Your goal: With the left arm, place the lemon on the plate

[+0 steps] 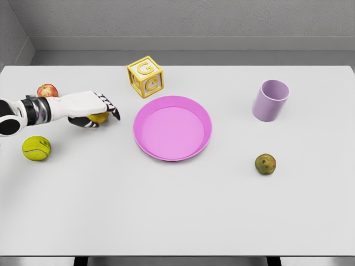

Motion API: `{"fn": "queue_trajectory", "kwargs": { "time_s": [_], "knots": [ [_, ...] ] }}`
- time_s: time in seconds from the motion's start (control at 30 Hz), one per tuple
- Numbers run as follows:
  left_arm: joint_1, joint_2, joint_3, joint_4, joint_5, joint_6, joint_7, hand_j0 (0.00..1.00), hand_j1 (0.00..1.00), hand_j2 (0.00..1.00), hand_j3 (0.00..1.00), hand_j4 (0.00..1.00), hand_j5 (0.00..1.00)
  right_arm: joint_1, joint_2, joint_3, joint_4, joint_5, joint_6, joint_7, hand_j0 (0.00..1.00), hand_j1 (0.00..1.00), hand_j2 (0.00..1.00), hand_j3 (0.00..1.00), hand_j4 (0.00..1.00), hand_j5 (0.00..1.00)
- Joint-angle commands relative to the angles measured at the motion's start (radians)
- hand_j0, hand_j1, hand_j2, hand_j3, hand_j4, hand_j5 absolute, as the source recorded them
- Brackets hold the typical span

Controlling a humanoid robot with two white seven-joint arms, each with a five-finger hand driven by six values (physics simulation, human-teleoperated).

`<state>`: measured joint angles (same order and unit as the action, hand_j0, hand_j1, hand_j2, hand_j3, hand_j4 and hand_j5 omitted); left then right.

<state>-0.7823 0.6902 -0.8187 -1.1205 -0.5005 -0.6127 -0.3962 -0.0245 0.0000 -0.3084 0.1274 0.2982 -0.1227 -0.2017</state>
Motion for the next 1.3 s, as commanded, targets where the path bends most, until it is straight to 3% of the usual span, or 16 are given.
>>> {"fn": "queue_trajectory", "kwargs": {
  "time_s": [0.0, 0.03, 0.07, 0.5, 0.53, 0.57, 0.63, 1.03, 1.27],
  "knots": [
    [0.000, 0.000, 0.001, -0.002, 0.005, 0.002, 0.000, 0.68, 0.68, 0.68, 0.68, 0.68, 0.68, 0.000, 0.000, 0.000, 0.000, -0.001, 0.000, -0.001, 1.00, 1.00, 1.00, 1.00, 1.00, 1.00],
    [0.002, 0.000, 0.000, -0.002, 0.005, 0.002, 0.000, 0.76, 0.76, 0.76, 0.76, 0.76, 0.76, 0.000, 0.000, 0.000, 0.000, -0.001, 0.000, -0.001, 1.00, 1.00, 1.00, 1.00, 1.00, 1.00],
    [0.002, -0.003, -0.002, -0.002, 0.005, 0.002, 0.002, 1.00, 1.00, 1.00, 1.00, 1.00, 1.00, 0.000, 0.000, 0.000, 0.000, -0.001, 0.000, -0.001, 1.00, 1.00, 1.00, 1.00, 1.00, 1.00],
    [0.000, 0.020, 0.004, 0.034, 0.008, 0.002, 0.002, 1.00, 1.00, 1.00, 1.00, 1.00, 1.00, 0.000, 0.000, 0.000, 0.000, -0.001, 0.000, 0.001, 1.00, 1.00, 1.00, 1.00, 1.00, 1.00],
    [0.000, 0.020, 0.004, 0.047, 0.007, 0.002, 0.002, 0.97, 0.97, 0.97, 0.97, 0.97, 0.97, 0.000, 0.000, 0.000, 0.000, -0.001, 0.000, 0.001, 1.00, 1.00, 1.00, 1.00, 1.00, 1.00],
    [0.000, 0.020, 0.003, 0.045, 0.002, 0.002, 0.000, 0.82, 0.82, 0.82, 0.82, 0.82, 0.82, 0.000, 0.000, 0.000, 0.000, -0.001, 0.000, -0.001, 1.00, 1.00, 1.00, 1.00, 1.00, 1.00],
    [-0.002, 0.018, 0.001, 0.041, -0.029, 0.002, 0.000, 0.61, 0.61, 0.61, 0.61, 0.61, 0.61, 0.000, 0.000, 0.000, 0.000, -0.001, 0.000, -0.001, 1.00, 1.00, 1.00, 1.00, 1.00, 1.00],
    [-0.008, 0.014, 0.003, 0.031, -0.024, 0.002, 0.002, 0.50, 0.50, 0.50, 0.50, 0.50, 0.50, 0.000, 0.000, 0.000, 0.000, -0.001, 0.000, -0.001, 1.00, 1.00, 1.00, 1.00, 1.00, 1.00],
    [-0.018, 0.015, 0.015, 0.011, -0.015, 0.002, 0.002, 0.50, 0.50, 0.50, 0.50, 0.50, 0.50, 0.000, 0.000, 0.000, 0.000, -0.001, 0.000, -0.001, 1.00, 1.00, 1.00, 1.00, 1.00, 1.00]
  ]
}}
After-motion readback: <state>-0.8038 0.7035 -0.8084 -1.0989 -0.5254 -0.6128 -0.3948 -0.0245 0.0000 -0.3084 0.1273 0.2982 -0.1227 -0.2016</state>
